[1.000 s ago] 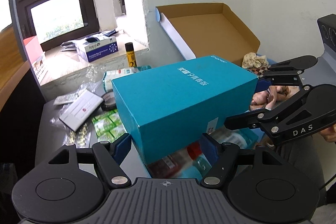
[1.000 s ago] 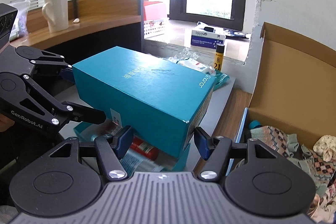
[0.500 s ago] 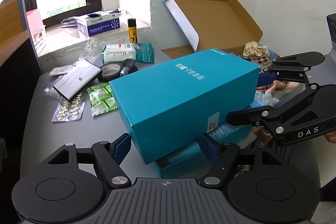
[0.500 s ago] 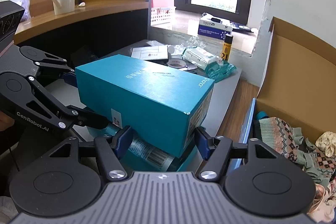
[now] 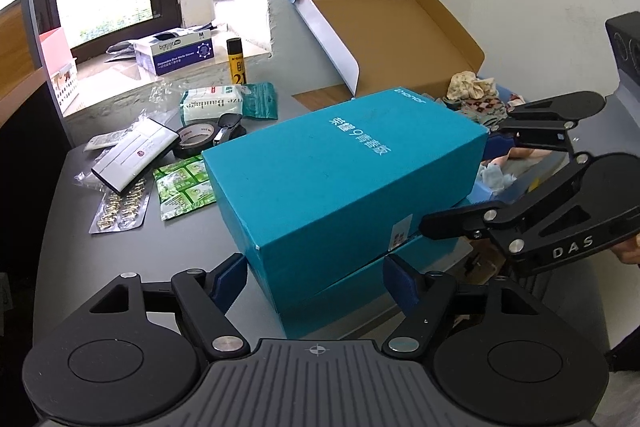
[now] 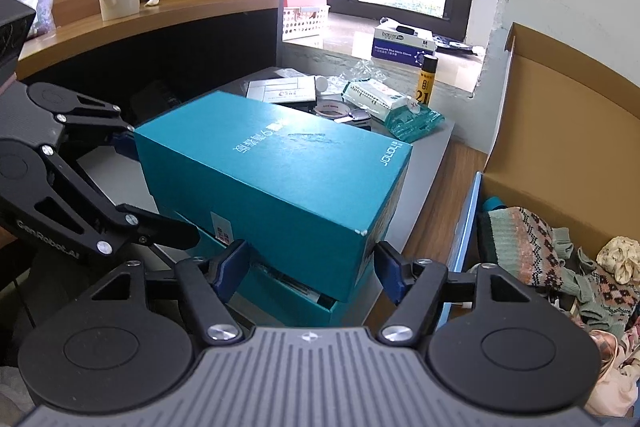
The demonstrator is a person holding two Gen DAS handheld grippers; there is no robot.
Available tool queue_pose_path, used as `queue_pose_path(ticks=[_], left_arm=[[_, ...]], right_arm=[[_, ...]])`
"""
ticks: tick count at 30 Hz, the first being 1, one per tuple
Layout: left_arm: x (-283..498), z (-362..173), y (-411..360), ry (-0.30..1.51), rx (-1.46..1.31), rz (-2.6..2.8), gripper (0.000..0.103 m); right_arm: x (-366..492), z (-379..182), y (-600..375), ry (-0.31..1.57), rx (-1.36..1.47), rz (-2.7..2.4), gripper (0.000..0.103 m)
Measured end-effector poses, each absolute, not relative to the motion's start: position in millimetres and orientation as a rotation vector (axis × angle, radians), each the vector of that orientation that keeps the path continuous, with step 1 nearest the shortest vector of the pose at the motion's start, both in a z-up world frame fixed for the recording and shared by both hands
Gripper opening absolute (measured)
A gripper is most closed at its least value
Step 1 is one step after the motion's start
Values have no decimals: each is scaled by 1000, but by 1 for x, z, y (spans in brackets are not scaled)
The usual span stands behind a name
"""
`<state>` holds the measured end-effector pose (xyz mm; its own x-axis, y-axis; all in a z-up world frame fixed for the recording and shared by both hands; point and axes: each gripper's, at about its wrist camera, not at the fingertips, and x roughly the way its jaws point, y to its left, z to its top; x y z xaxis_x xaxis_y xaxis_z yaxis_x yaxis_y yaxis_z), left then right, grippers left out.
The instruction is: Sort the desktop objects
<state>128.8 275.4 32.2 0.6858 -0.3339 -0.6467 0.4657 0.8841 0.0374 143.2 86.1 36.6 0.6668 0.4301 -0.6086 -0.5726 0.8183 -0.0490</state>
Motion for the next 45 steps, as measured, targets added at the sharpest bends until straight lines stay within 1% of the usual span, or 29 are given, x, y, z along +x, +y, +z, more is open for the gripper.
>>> queue_pose_path(ticks=[5, 18, 24, 30, 32, 33, 35, 40, 45], left_arm=[[128, 31, 271, 676, 226, -445, 80], [134, 24, 277, 709, 191, -465, 80], [126, 36, 282, 680, 162, -460, 80], [116, 62, 288, 598, 146, -424, 79], [116, 69, 289, 578, 142, -420, 78], [117, 73, 288, 570, 141, -426, 76], [119, 76, 286, 563, 149, -444, 75], [129, 72, 278, 591, 159, -475, 56], [132, 64, 277, 605, 158, -485, 56]], right_arm=[[141, 35, 82, 630, -220, 578, 75], [138, 30, 81, 642, -194, 583, 76], [134, 37, 76, 624, -185, 582, 76], [131, 54, 66, 593, -141, 582, 76], [132, 59, 63, 588, -128, 589, 74], [132, 60, 62, 588, -123, 593, 74], [133, 62, 61, 589, -113, 602, 68], [138, 60, 62, 603, -106, 611, 66], [139, 58, 63, 605, -111, 611, 66]])
